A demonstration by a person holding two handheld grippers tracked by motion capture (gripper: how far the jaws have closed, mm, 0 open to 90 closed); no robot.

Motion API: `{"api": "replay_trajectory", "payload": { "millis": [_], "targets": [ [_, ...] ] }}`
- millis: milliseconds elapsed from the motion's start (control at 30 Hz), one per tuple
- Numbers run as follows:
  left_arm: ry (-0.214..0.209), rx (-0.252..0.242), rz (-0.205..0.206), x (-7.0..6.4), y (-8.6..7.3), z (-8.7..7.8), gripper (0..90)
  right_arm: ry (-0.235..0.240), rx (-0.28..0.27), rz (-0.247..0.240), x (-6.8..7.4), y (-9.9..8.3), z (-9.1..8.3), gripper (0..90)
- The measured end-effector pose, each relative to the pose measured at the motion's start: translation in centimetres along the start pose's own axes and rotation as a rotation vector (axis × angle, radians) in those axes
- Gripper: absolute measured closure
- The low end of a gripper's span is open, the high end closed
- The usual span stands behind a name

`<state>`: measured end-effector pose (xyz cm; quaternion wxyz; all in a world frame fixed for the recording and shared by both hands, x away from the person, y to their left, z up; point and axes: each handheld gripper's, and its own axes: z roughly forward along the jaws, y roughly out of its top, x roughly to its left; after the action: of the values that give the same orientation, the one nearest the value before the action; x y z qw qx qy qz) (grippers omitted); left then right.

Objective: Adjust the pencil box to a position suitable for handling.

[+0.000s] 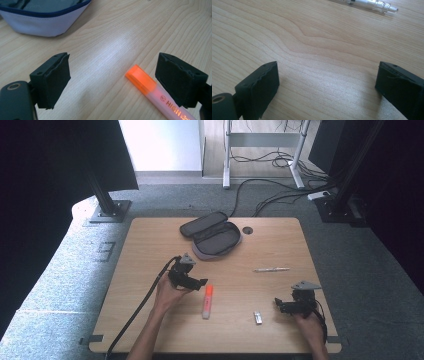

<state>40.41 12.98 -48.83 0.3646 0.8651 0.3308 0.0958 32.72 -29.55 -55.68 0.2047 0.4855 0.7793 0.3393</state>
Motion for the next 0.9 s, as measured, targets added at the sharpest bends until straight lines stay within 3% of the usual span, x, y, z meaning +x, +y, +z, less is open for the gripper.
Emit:
{"api": "replay_trajectory", "payload": {
  "millis": [267, 367, 667, 900],
  "targets": [
    [-0.019, 0.004, 0.010, 0.3, 1.3, 0.7, 13.0, 0.000, 0.000, 0.000, 0.0, 0.0, 0.0, 4.6],
    [0.002, 0.020, 0.037, 0.4, 2.0, 1.0, 13.3, 0.000, 0.000, 0.000, 0.0, 0.0, 0.0, 4.6],
    [-0.015, 0.002, 0.037, 1.1, 3.5, 1.7, 15.5, 0.000, 0.000, 0.000, 0.0, 0.0, 0.0, 4.6],
    [-0.003, 0.009, 0.069, 1.5, 4.9, 3.0, 19.4, 0.000, 0.000, 0.000, 0.0, 0.0, 0.0, 4.6]
  ]
}}
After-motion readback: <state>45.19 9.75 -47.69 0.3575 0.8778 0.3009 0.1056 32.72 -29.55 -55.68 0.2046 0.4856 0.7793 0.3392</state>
